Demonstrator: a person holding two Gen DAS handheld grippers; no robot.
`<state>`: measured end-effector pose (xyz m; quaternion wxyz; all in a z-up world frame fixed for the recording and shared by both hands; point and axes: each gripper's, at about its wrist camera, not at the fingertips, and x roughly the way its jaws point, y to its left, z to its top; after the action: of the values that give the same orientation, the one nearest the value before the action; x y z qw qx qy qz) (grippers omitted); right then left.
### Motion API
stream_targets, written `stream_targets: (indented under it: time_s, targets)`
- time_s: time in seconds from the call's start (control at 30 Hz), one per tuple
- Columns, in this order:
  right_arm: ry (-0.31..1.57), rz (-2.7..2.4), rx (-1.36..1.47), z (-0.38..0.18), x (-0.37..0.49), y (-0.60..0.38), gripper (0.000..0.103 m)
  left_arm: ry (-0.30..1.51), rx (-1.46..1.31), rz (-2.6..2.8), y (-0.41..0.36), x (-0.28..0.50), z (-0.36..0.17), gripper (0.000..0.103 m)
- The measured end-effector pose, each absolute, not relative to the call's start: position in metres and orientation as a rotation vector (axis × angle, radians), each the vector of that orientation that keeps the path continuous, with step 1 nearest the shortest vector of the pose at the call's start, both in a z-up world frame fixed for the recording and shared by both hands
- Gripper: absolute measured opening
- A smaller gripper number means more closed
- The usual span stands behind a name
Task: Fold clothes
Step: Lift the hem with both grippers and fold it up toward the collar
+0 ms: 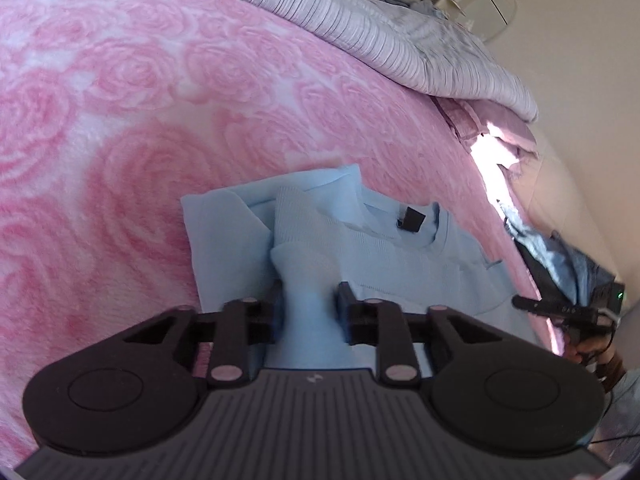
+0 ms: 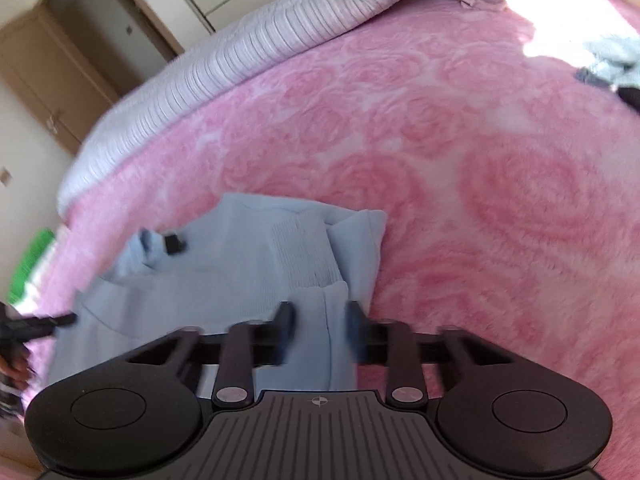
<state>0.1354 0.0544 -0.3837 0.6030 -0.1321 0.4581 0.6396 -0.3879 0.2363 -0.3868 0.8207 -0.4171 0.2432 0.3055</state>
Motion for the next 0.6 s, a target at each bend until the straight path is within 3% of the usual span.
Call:
stream_targets:
  time_s: [0.03,0.17,0.3,0.6]
  targets:
    - [1.029,1.489,-0.318,-0.381,0.132,0.052,0.015,0.502,-0.861,0.655,0.233,-0.389,-0.383,0.002]
    - [0.847,1.533,-0.382,-0.364,0.113,0.042,0.008,0.439,-0.752,0.670,0.219,-0.395,-0.366,0.002]
    - [0.625,1.573,-0.406,-0.343,0.092,0.033,0.007,0.368,-0.672,0.716,0.212,-0.400,-0.354,0.002]
    - [0.526,1.513,-0.371,-0.337,0.088,0.066,0.006,0.376,-0.600,0.837,0.240,-0.383,-0.349,0.002]
